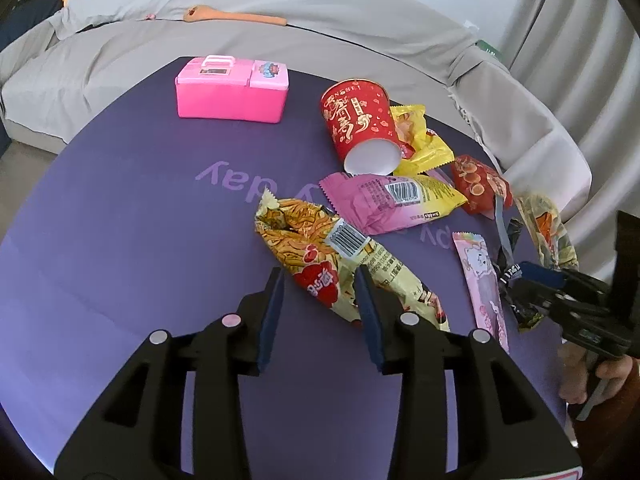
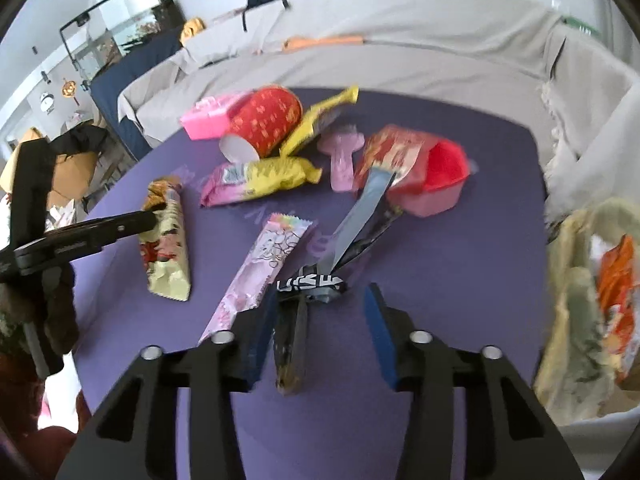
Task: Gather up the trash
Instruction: 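Grasp the gold noodle snack bag with the left tool while the right tool grasps a grey strip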
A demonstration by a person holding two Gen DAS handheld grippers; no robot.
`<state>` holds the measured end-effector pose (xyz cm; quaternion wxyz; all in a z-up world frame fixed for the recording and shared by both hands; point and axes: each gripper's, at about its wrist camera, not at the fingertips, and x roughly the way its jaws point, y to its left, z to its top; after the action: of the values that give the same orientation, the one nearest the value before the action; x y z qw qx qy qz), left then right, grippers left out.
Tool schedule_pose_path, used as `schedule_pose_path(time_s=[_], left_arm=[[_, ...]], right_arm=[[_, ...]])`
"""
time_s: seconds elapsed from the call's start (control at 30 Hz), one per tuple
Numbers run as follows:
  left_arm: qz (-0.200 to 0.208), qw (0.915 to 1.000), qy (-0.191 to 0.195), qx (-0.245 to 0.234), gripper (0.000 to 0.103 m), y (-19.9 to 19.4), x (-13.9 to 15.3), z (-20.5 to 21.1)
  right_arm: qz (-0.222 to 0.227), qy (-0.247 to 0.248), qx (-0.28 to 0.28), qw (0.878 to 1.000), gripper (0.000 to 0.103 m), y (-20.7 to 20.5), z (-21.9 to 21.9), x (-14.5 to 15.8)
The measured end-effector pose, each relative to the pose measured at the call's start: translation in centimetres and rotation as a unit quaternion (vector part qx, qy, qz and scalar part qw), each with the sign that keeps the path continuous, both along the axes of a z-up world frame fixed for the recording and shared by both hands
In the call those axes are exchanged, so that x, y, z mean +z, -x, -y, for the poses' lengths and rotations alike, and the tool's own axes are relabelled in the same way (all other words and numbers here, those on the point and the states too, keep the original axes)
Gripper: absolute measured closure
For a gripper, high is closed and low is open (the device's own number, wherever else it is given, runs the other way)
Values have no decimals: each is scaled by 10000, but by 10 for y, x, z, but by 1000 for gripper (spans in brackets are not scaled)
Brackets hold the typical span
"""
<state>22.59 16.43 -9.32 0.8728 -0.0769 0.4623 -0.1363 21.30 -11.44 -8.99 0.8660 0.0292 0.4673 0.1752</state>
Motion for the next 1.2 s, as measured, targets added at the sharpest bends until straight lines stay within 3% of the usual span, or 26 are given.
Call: schedule_pose_path(time_s=[0.27,0.47,0.77,0.87,1.2], left_arm=[[-30,10000,58,57,67,2,-3,0],[-30,9999,34,154,66,0,-3,-2],[-82,9997,36,226,67,-1,-3,2],[-59,9998,4,195,75,-1,0,6],[641,9976,-237,-74,78,14,55,38]], right_arm=[[-278,-566,-61,9980,66,-23,-4,-9],[77,-128,77,9999,81,-17,-12,1],[358,275,-43,9990,82,-1,4,13],[431,320,-81,9985,82,5,12,17],[875,218,-269,9956,82,28,39,50]])
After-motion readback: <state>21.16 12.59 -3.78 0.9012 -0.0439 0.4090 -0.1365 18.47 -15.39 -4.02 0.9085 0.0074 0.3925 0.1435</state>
